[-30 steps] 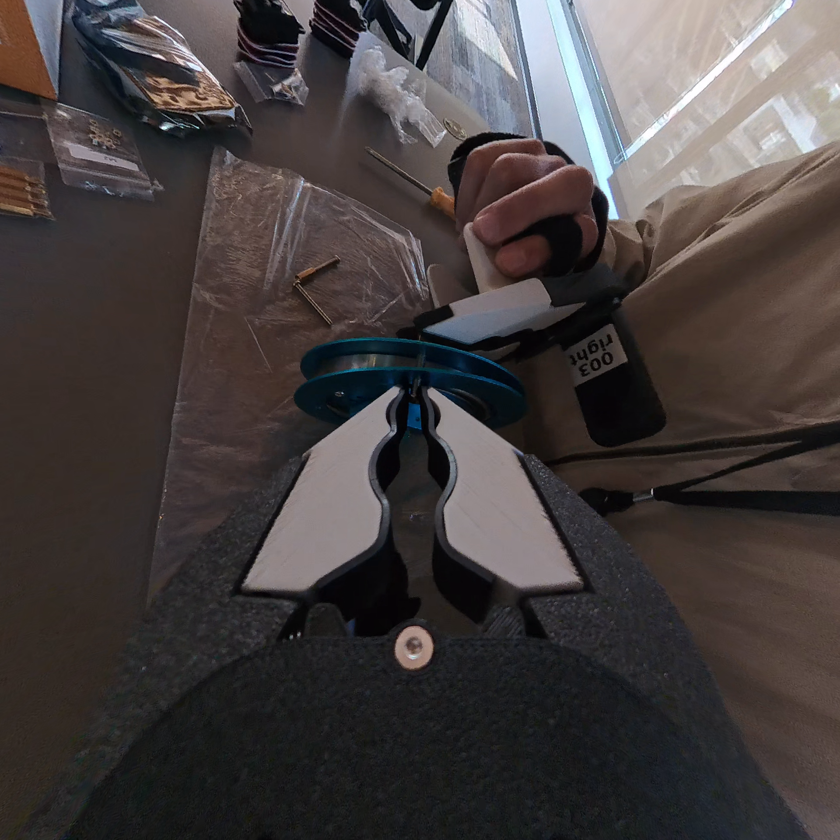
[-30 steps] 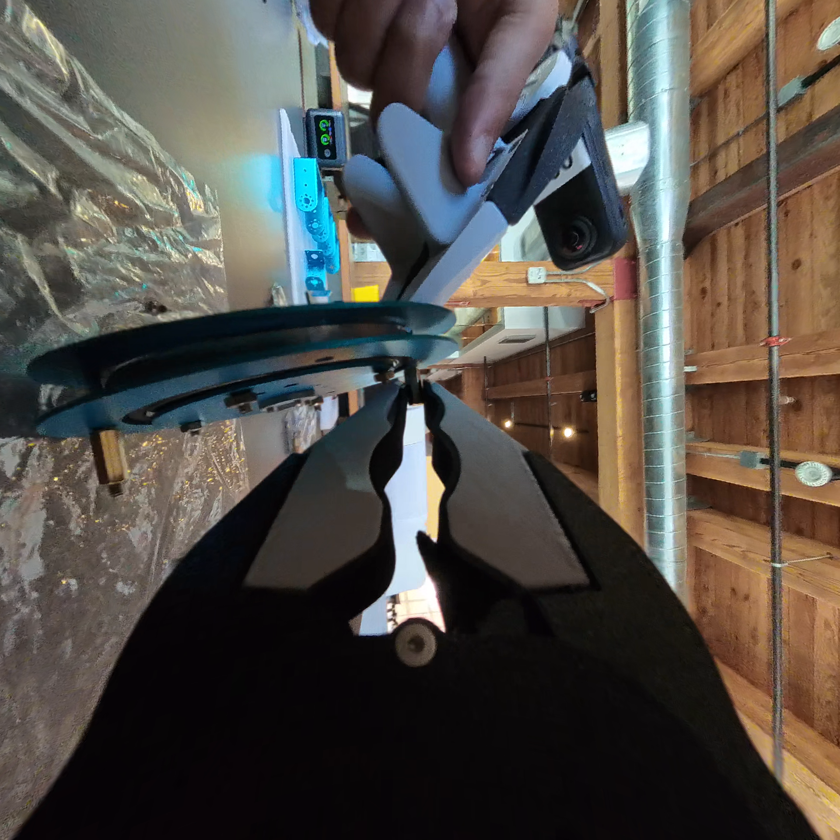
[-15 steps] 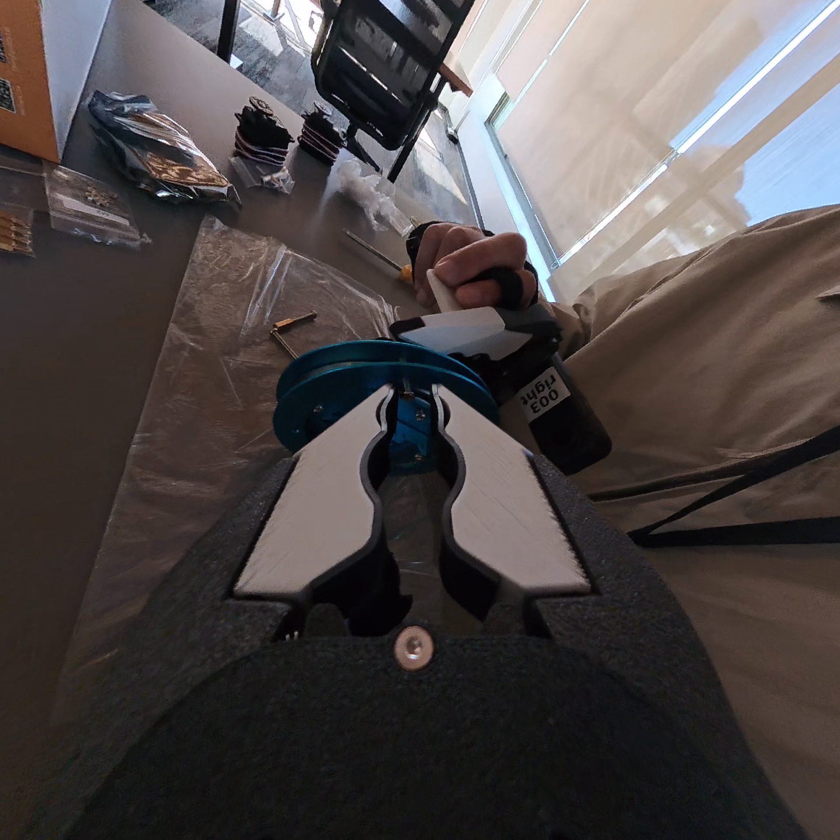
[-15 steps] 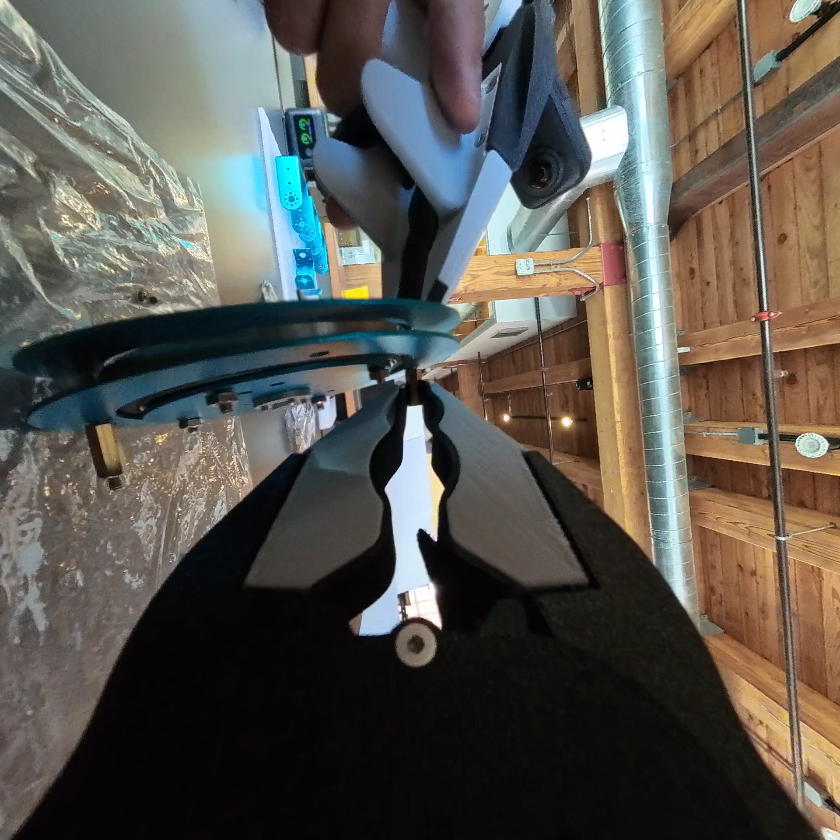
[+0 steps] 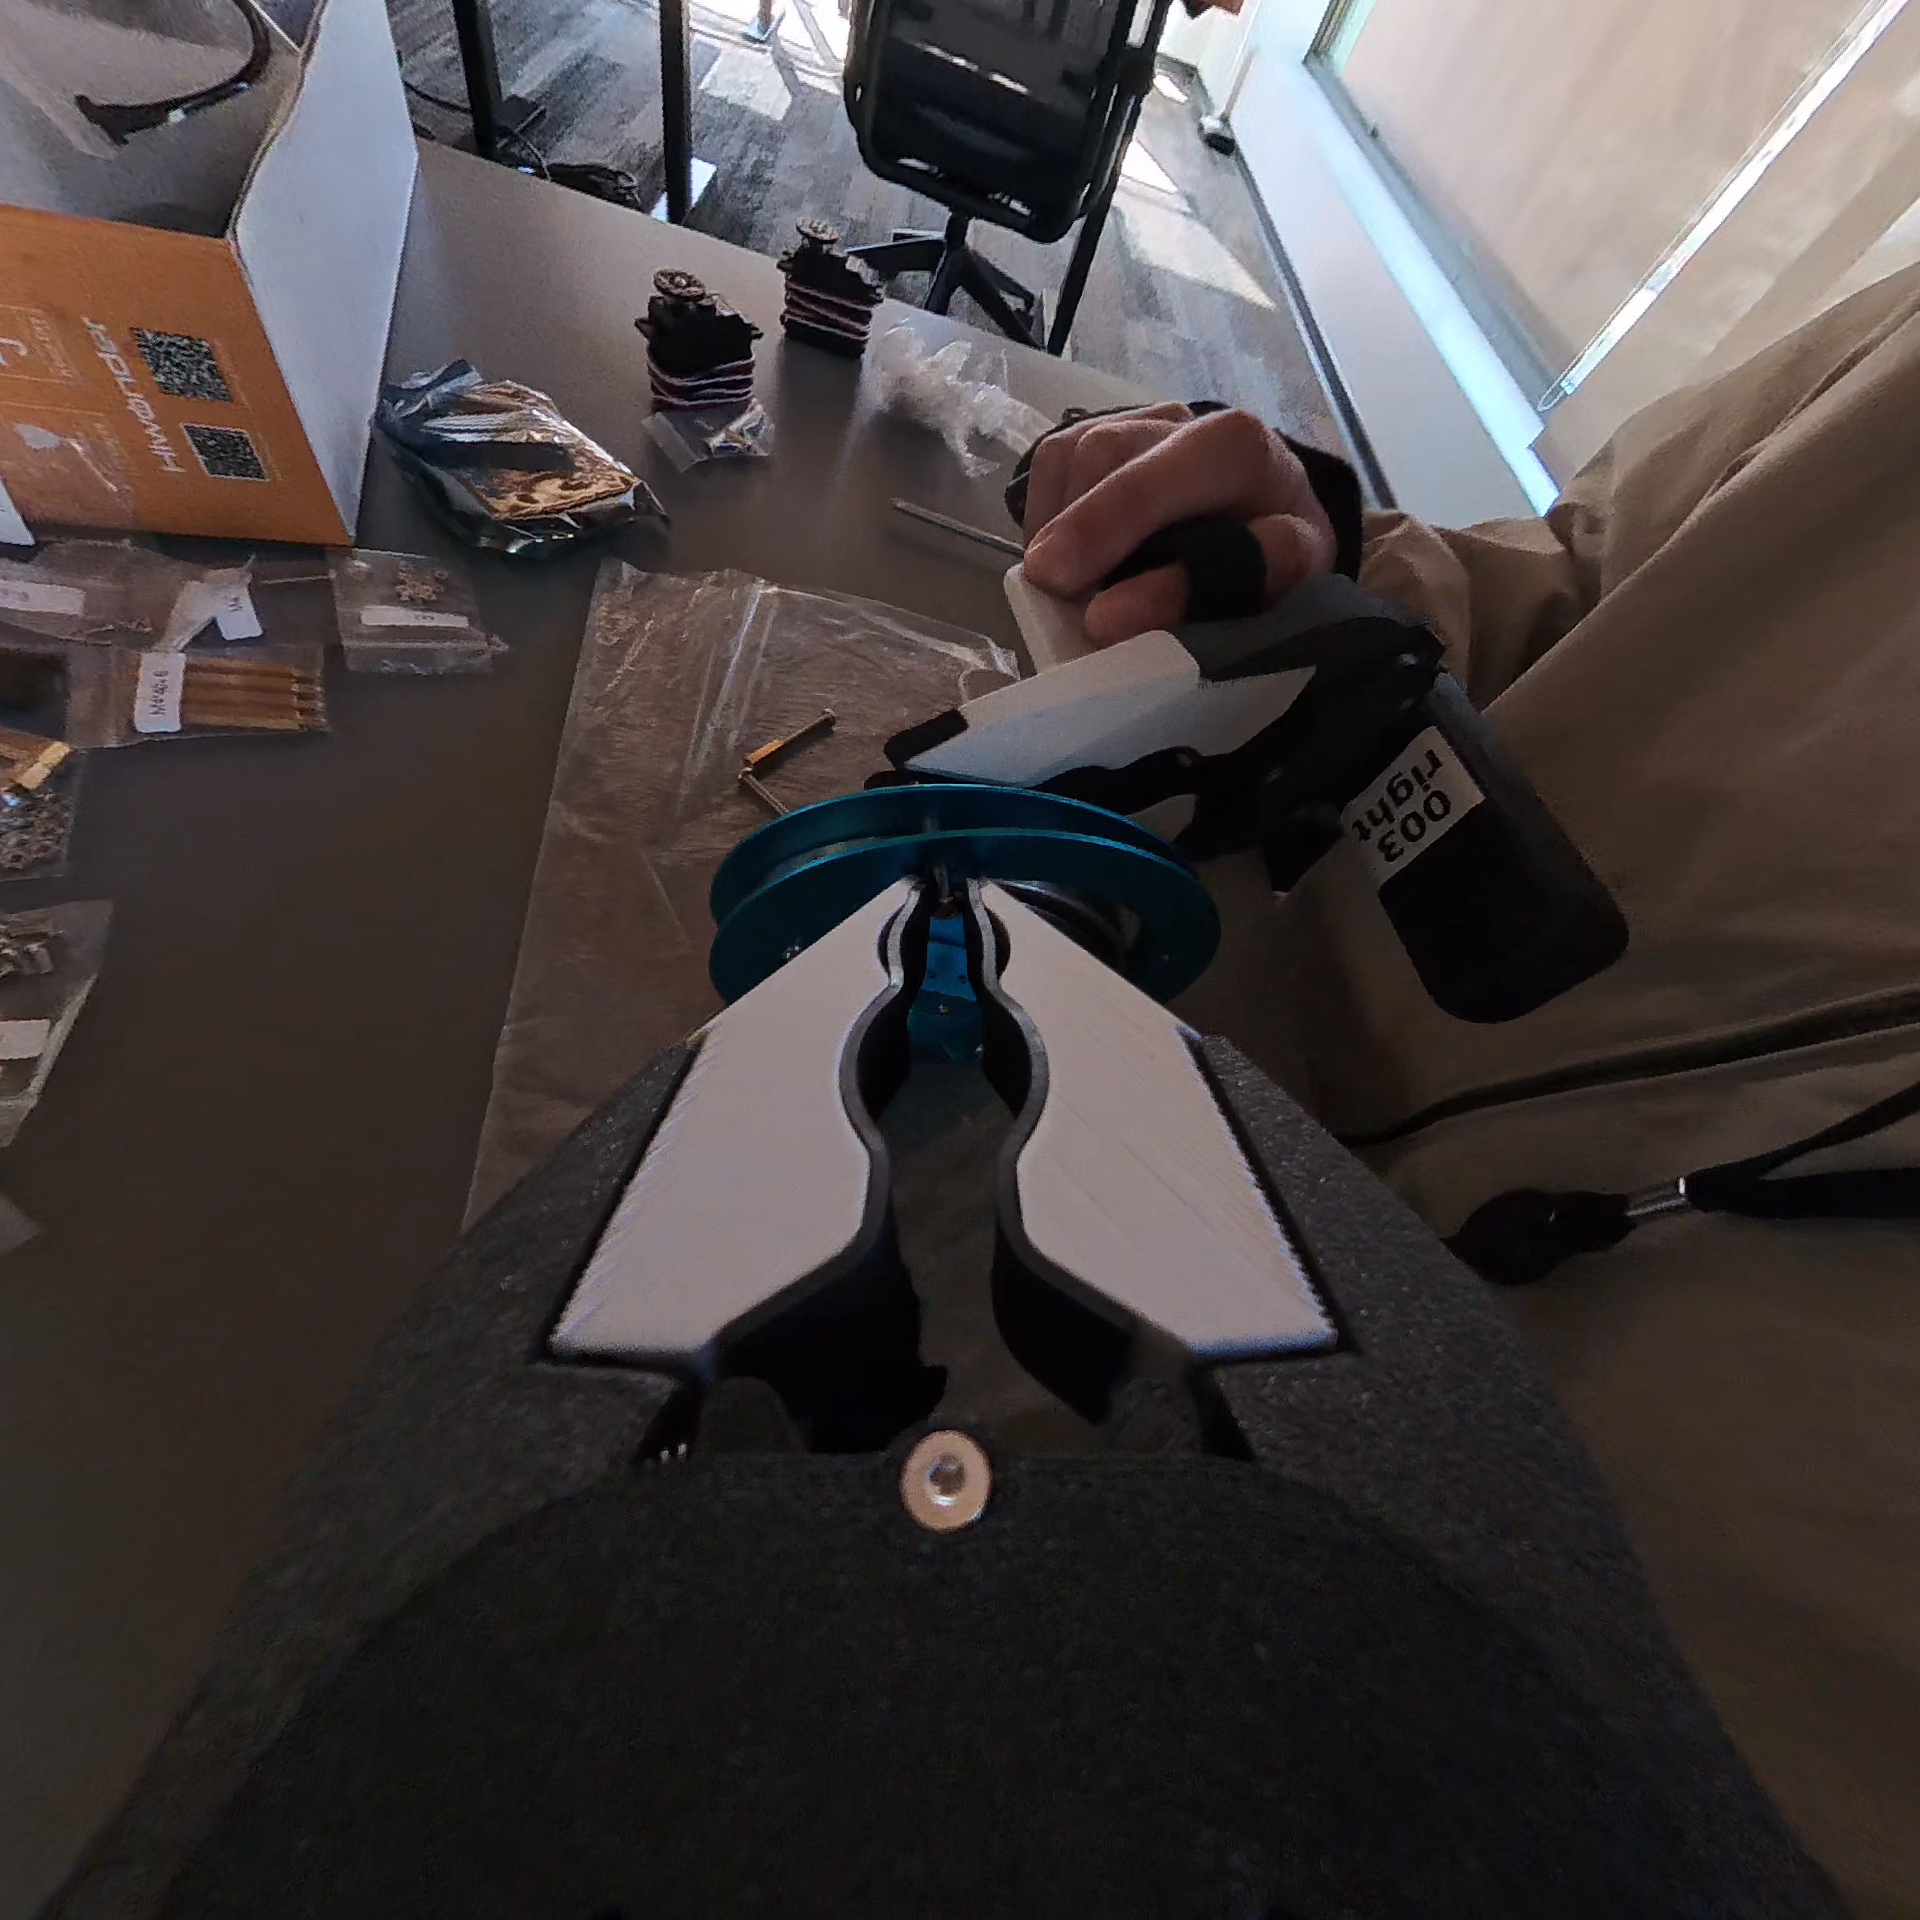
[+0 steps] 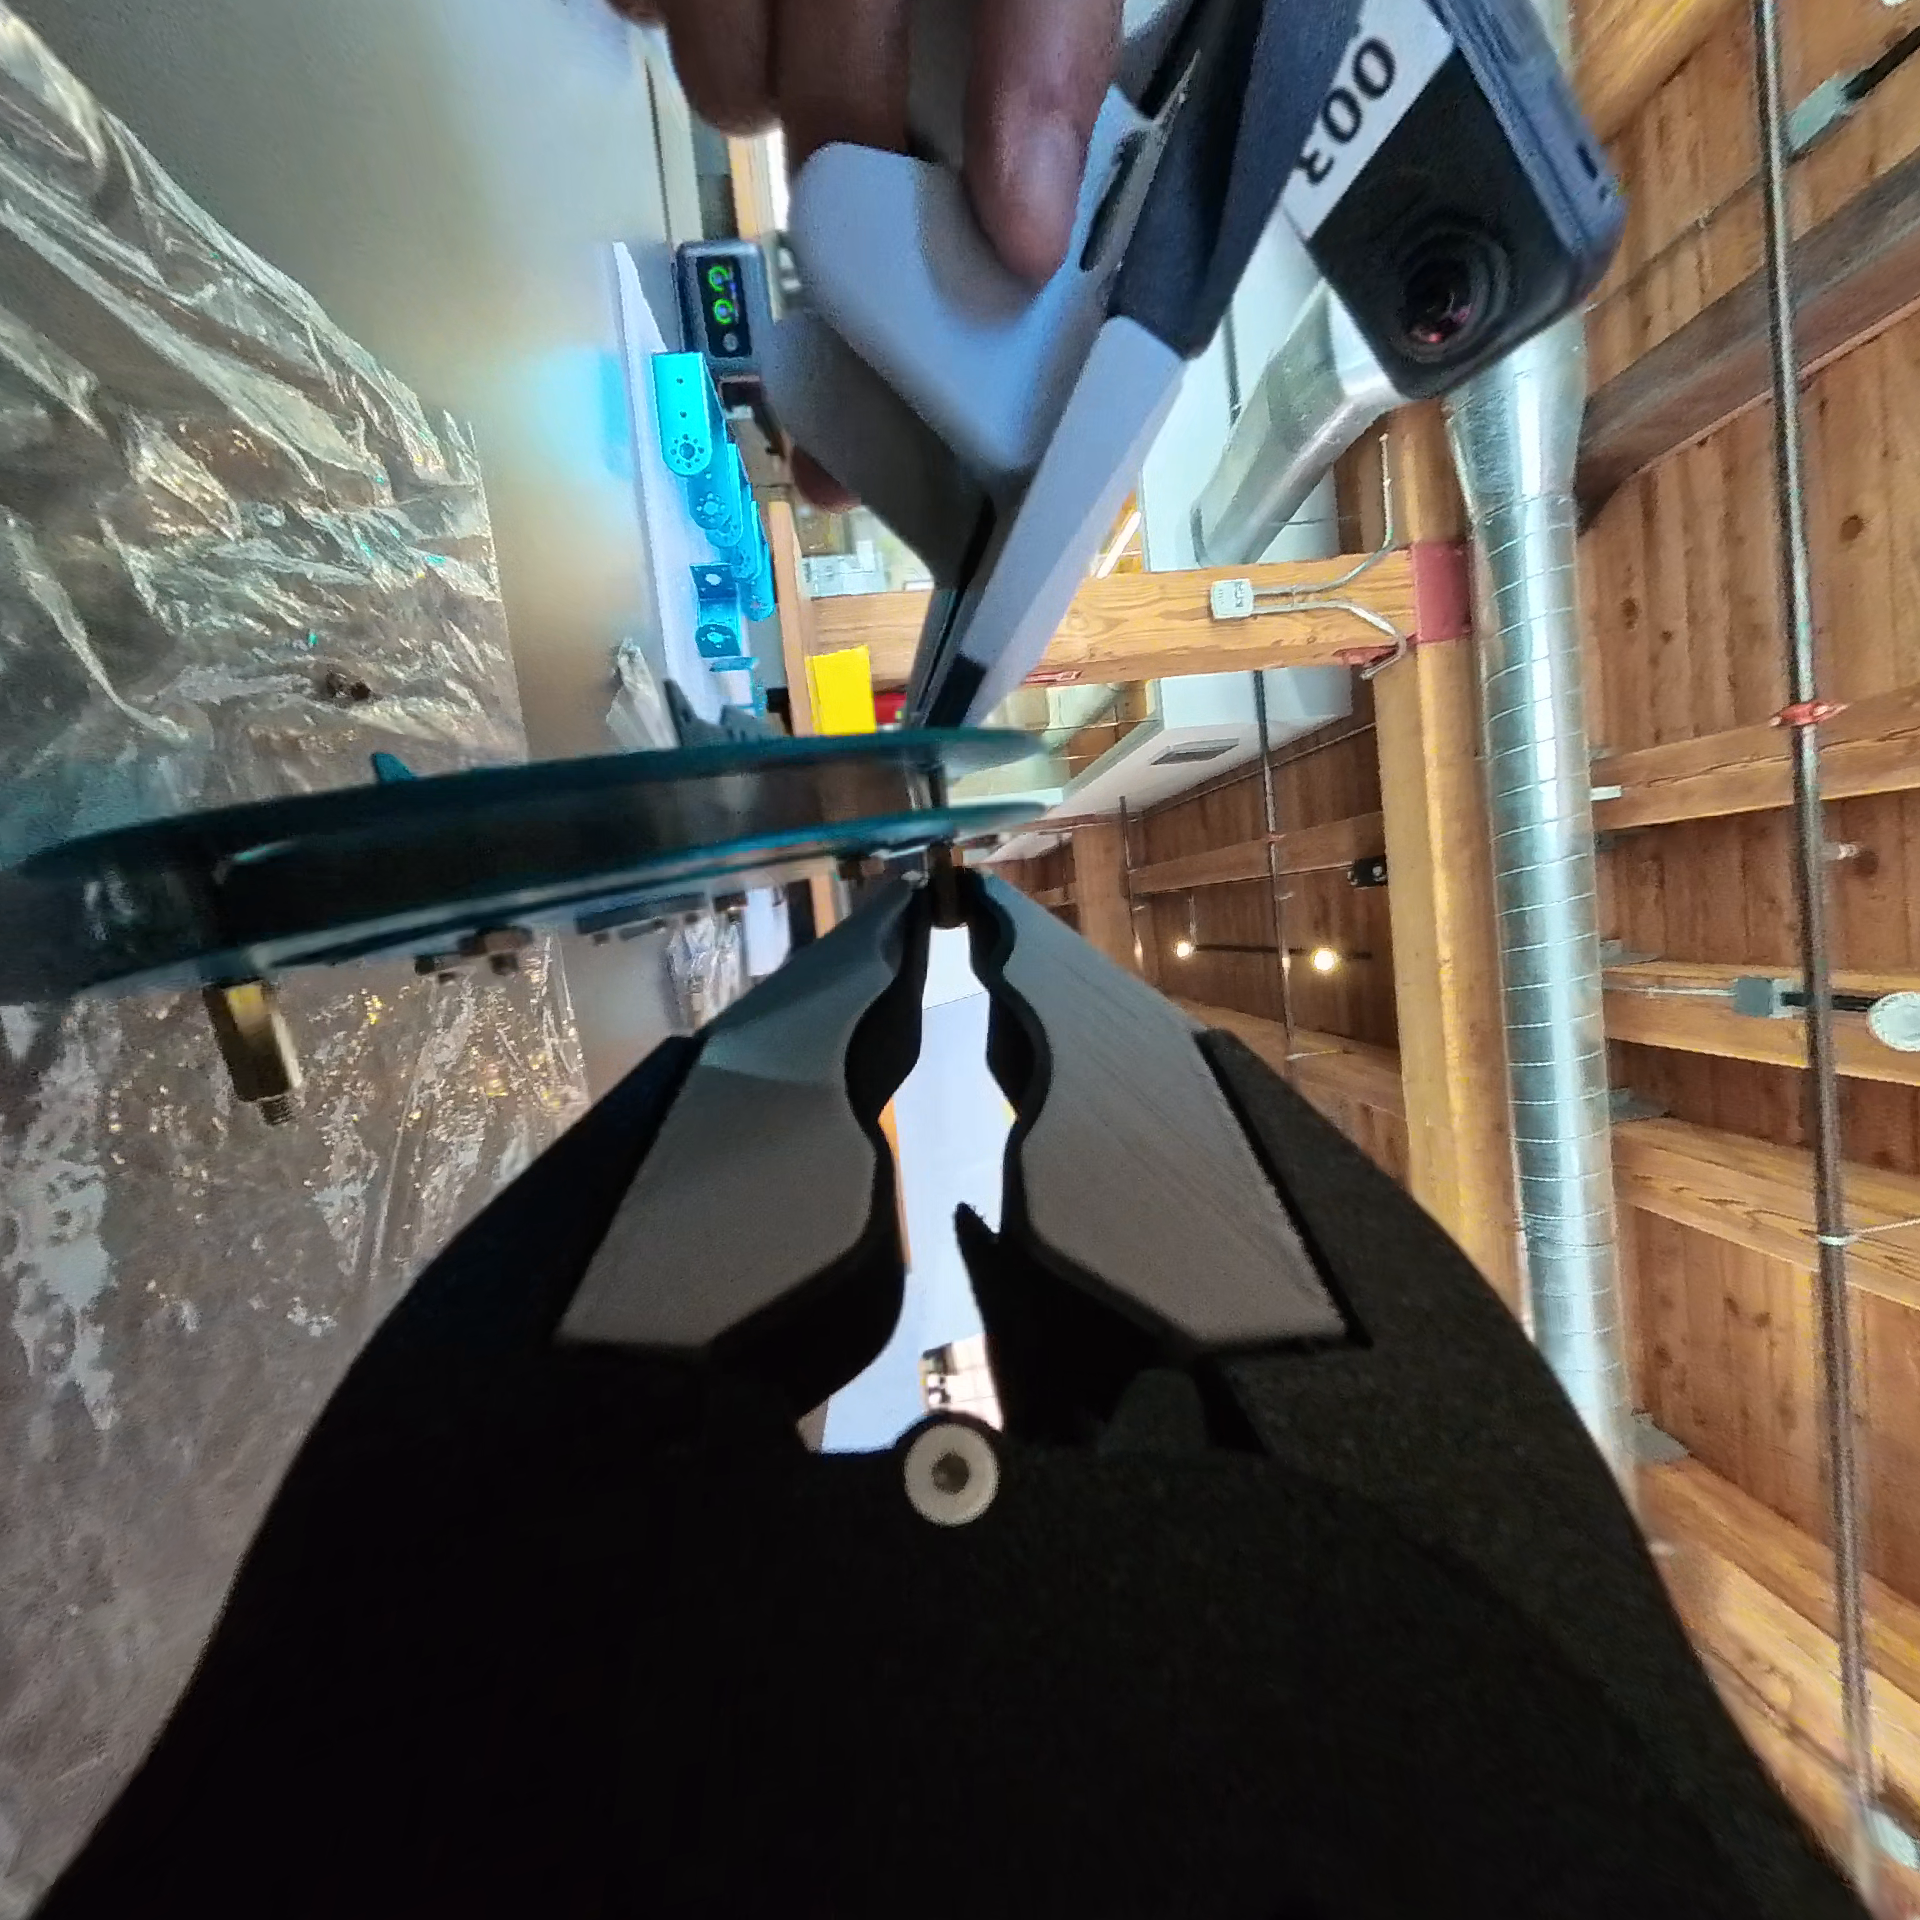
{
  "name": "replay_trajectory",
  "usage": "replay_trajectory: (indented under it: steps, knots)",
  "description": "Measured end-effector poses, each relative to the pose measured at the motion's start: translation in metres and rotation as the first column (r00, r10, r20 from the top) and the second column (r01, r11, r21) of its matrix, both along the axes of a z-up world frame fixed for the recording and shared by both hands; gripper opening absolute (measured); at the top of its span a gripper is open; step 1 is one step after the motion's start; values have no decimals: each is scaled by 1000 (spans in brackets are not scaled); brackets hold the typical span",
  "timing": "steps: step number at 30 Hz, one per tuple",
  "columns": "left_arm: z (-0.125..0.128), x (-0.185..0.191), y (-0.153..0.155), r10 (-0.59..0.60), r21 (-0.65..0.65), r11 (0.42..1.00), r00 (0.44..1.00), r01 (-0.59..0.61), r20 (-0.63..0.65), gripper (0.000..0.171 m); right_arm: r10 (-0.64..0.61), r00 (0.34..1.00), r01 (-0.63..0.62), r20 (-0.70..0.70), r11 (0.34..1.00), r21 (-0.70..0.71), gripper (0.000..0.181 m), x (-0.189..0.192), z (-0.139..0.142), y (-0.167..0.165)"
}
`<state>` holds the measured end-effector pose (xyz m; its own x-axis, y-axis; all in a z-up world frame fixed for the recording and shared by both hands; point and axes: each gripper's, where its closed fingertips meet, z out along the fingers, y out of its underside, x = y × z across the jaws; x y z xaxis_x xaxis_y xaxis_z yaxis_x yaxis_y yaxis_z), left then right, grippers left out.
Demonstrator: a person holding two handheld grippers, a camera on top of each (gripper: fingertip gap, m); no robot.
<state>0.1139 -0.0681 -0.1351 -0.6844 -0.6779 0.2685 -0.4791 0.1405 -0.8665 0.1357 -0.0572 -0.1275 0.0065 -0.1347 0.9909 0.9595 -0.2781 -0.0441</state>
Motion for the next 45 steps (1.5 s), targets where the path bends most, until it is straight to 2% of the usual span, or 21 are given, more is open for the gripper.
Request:
replay_trajectory:
  steps: [3,6,9,11,13,15,18,20,22,23,25,26,28,30,31,33,38,41,45]
  knots:
    - [-10,0,4,-4,113,994,1000,6,-16,14,2,997,-4,82,1000,26,5,-4,1,1]
    - [-11,4,8,-10,328,945,998,-9,55,12,-18,996,19,82,1000,-8,5,-3,0,4]
    - [-11,10,13,-32,575,814,984,-76,176,7,-23,999,25,48,998,-50,5,-3,-1,4]
    - [-14,13,15,-88,723,679,963,-129,254,3,-27,999,28,28,998,-61,5,-4,-1,3]
    - [-13,15,16,-134,808,557,939,-193,316,3,-19,1000,19,-4,998,-55,5,-6,-1,1]
    - [-12,15,14,-133,825,515,929,-232,345,3,-17,1000,16,-20,999,-52,5,-5,-1,-1]
    - [-12,13,12,-113,817,519,927,-253,358,3,-14,1000,14,0,1000,-24,5,-6,0,-3]
    - [-12,10,10,-80,789,575,945,-216,318,3,-14,1000,14,20,1000,12,5,-8,0,-4]
    - [-13,6,8,-41,732,664,971,-149,235,4,-14,998,11,63,999,42,5,-10,1,-4]
    - [-13,4,8,-25,693,713,984,-105,175,4,-17,996,12,84,999,51,5,-10,1,-4]
    - [-14,-4,5,-31,575,817,999,38,-22,5,-7,994,0,109,998,62,5,-12,1,-3]
    - [-13,-10,1,-75,483,864,986,138,-146,7,2,993,-10,118,998,65,5,-14,2,-3]
    - [-7,-19,-3,-167,269,923,915,276,-367,8,3,992,-13,130,997,72,5,-16,2,-3]
    - [-2,-30,-7,-308,78,910,788,408,-534,19,4,988,-17,152,996,83,5,-17,3,-3]
    - [0,-29,-6,-352,19,898,744,439,-567,17,12,986,-27,169,996,89,4,-19,3,-4]
    - [3,-24,-5,-422,-65,871,674,486,-606,20,-24,982,5,189,995,97,5,-14,3,-5]
    - [6,-22,-2,-557,-222,778,481,588,-677,19,-23,981,3,193,995,103,5,-11,2,-7]
    - [5,-21,1,-581,-275,752,405,600,-706,18,-32,978,10,205,994,105,5,-9,2,-6]
    - [5,-18,2,-592,-319,743,355,588,-723,17,-33,979,12,203,994,104,5,-8,2,-6]
